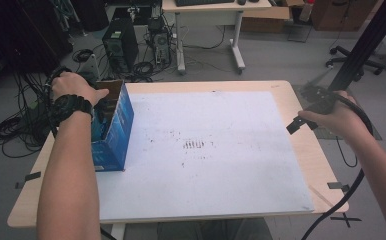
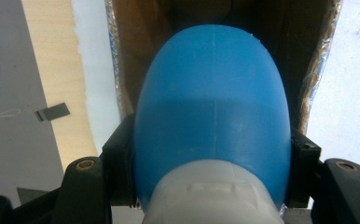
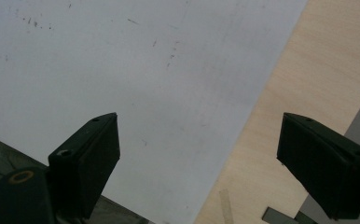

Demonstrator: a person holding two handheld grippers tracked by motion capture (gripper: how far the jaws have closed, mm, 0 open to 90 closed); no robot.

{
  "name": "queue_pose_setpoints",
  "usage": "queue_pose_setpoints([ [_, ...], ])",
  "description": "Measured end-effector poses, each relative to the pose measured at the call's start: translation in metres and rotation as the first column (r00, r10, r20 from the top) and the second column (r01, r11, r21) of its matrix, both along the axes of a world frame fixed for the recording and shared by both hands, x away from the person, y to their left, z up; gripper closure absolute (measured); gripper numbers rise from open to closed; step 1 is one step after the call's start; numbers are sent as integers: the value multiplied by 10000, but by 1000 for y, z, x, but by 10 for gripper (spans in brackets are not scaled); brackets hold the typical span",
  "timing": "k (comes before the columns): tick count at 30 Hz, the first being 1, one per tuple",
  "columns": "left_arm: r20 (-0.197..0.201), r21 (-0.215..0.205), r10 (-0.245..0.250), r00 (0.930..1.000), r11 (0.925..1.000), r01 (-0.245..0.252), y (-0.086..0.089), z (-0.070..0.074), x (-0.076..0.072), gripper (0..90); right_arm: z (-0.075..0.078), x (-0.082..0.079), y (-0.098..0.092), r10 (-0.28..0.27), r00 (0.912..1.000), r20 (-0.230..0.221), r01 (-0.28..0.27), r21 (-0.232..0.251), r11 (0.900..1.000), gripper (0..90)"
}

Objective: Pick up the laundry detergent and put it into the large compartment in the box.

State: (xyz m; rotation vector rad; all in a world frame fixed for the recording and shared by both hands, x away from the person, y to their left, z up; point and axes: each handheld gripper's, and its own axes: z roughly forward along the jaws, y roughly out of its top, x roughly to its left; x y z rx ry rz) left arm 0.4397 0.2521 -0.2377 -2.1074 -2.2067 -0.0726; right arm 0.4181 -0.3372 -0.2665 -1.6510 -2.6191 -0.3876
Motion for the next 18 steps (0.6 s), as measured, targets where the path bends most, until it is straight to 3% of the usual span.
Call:
queue_pose_setpoints([
  [18, -97, -44, -4, 10000, 10000, 4, 0, -9, 1, 378, -1, 0, 2, 26, 10000, -29, -26, 0, 10000, 130],
])
